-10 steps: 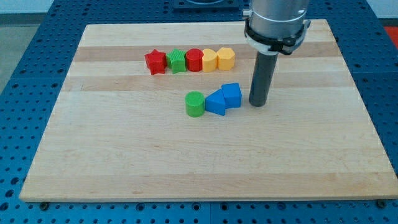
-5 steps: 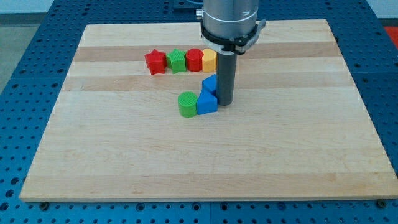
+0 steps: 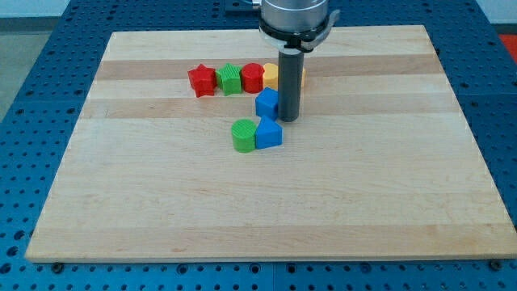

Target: Slide blue cube to red circle

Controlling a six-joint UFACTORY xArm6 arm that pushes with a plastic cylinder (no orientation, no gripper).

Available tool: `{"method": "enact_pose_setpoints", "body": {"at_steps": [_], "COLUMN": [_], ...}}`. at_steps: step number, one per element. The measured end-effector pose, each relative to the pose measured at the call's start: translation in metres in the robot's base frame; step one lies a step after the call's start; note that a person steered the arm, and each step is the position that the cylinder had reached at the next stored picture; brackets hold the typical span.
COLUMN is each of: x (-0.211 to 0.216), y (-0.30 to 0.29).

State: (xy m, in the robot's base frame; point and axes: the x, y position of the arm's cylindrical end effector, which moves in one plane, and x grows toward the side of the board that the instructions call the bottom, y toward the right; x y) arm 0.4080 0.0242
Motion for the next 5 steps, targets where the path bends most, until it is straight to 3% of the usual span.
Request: {"method": "enact_pose_setpoints", "body": {"at_steps": [5], "x": [0.0], "y": [-0.03]}}
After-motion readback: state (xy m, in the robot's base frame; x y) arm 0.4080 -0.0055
